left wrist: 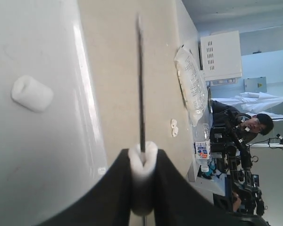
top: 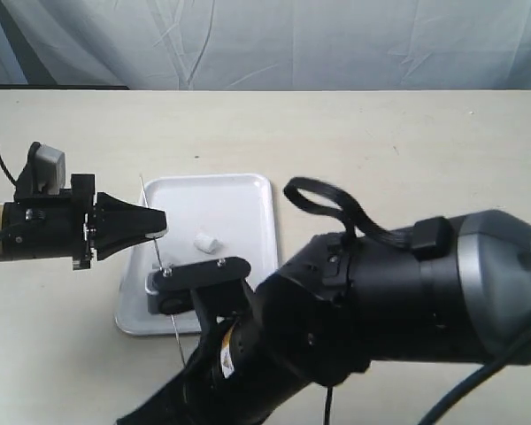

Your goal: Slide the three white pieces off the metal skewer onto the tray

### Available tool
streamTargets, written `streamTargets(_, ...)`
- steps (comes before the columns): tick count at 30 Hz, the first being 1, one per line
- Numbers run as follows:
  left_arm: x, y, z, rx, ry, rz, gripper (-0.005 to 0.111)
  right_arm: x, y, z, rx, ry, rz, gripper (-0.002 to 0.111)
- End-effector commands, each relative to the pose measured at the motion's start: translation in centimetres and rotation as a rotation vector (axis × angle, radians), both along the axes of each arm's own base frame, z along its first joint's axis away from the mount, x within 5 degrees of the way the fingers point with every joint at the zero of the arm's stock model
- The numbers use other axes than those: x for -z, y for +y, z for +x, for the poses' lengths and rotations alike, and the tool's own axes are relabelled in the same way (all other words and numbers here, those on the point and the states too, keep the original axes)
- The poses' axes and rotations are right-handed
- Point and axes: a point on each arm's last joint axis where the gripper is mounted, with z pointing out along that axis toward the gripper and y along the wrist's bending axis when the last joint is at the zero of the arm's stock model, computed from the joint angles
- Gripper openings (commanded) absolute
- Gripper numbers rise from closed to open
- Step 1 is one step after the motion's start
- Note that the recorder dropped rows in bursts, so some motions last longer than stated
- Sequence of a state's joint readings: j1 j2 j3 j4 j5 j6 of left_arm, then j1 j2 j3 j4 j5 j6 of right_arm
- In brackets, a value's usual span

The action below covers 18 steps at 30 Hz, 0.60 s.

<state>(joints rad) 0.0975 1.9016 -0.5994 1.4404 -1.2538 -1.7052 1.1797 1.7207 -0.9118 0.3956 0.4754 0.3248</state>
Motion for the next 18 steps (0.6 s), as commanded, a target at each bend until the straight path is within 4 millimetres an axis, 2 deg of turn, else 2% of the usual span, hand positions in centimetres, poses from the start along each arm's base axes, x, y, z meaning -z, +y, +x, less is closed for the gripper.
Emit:
streamTargets(1, -0.7, 1.8, 1.9, -0.215, -0.015, -0.03, 0.012, 2.3, -2.3, -3.2, -0.079, 0.106, -0.159, -0.001)
streamTargets(5, -0.7, 2.5, 2.0, -0.239, -0.017, -0.03, 0.012, 3.4, -3.2, -4.8, -0.099, 0.119, -0.189, -0.001)
streamTargets(9, -0.7, 3.4, 2.1, -0.274, -0.019, -0.03, 0.012, 3.6, -3.7, -5.8, -0.101, 0.113, -0.171, -0.001)
streamTargets(18, -0.6, 3.8, 1.9, -0.253, -0.032, -0.009, 0.012, 2.5, -3.9, -5.4, -0.068, 0.059, -0.101, -0.001)
